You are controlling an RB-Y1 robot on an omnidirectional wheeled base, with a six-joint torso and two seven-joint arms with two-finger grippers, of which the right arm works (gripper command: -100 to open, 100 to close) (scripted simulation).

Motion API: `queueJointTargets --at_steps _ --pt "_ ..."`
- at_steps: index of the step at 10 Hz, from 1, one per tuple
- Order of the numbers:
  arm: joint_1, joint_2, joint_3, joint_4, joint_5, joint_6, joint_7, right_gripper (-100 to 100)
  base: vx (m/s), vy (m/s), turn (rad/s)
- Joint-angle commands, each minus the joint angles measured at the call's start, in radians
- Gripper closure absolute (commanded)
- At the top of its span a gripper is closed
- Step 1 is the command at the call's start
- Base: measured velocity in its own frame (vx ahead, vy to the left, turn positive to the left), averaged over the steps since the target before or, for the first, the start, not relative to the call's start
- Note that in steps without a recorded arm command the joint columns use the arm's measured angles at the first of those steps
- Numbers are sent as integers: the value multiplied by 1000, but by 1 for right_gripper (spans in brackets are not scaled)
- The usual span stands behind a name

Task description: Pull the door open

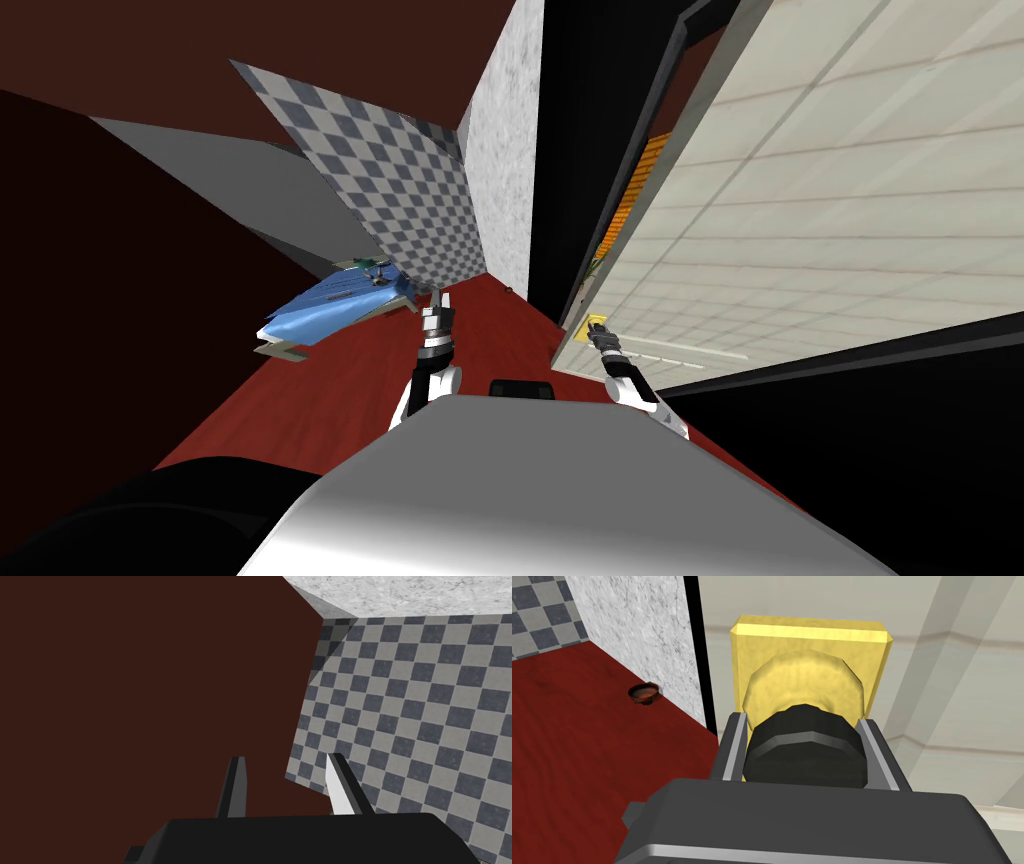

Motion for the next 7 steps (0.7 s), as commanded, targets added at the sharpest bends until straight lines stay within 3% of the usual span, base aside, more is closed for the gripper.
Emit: queueJointTargets --at_steps 1,2,7 --pt "8 -14 12 -7 2 -12 -16 100 -234 -26 105" --pt "7 -10 7 -4 1 -5 -10 100 -100 -7 22" --pt "35 -64 49 -12 11 -44 -62 100 -189 -62 129"
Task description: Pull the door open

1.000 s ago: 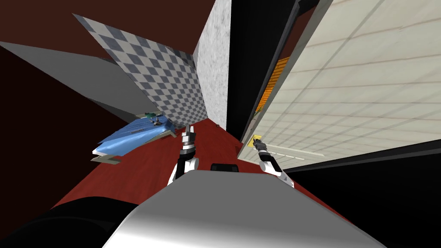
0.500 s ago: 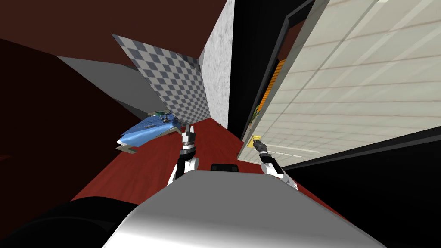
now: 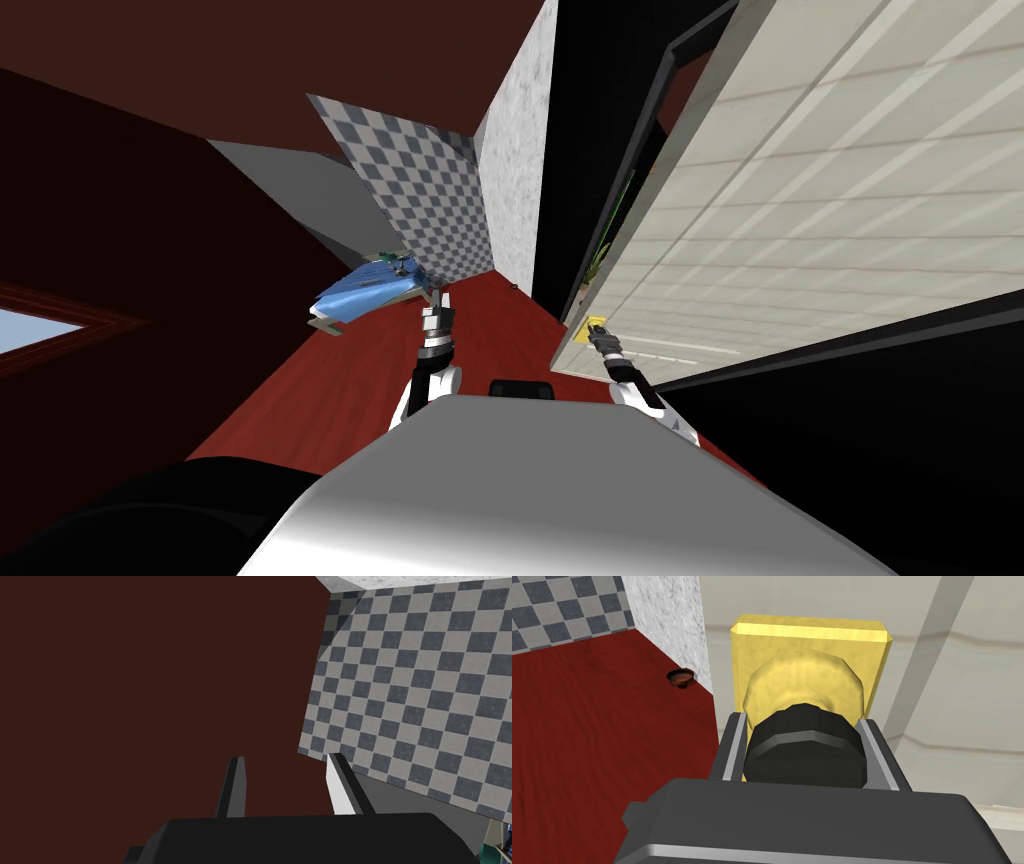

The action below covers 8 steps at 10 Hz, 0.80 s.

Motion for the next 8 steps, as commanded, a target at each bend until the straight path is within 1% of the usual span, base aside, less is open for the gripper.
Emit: queueJointTargets --at_steps 1,3,5,6,7,8 --pt "8 -18 11 -5 3 -16 -17 100 -175 -75 119" --pt "17 -38 26 -9 7 -31 -36 100 -215 -59 127" --pt "26 -56 39 -12 10 -45 -53 100 -225 -33 101" --pt "21 -51 36 -7 9 -38 -47 100 -93 -8 18" --pt "32 -65 48 -6 14 -52 -62 100 -110 -52 95" --pt "38 -75 54 -8 16 -61 -71 100 -198 -81 138"
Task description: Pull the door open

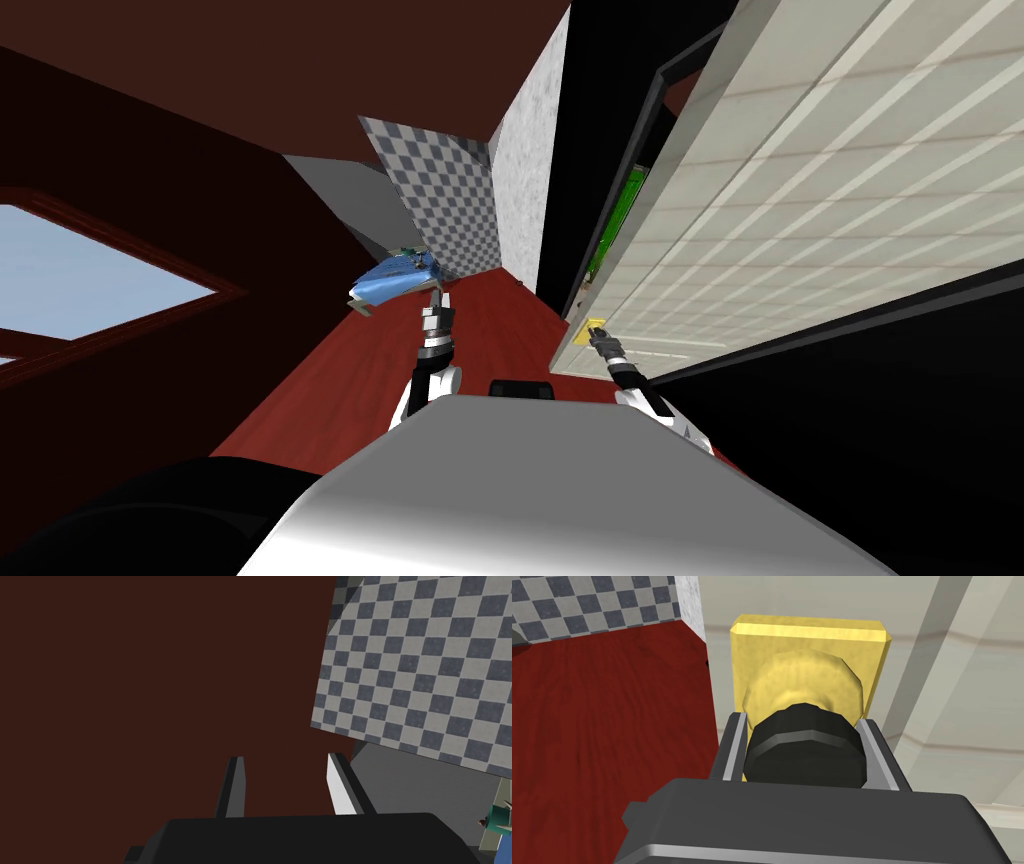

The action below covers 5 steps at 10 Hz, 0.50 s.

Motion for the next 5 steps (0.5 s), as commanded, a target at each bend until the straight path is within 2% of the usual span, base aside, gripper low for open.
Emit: queueJointTargets --at_steps 1,5 --pt "9 -19 11 -1 5 -22 -19 100 -231 -69 127" --pt "34 -64 37 -7 17 -64 -60 100 -179 -60 104"
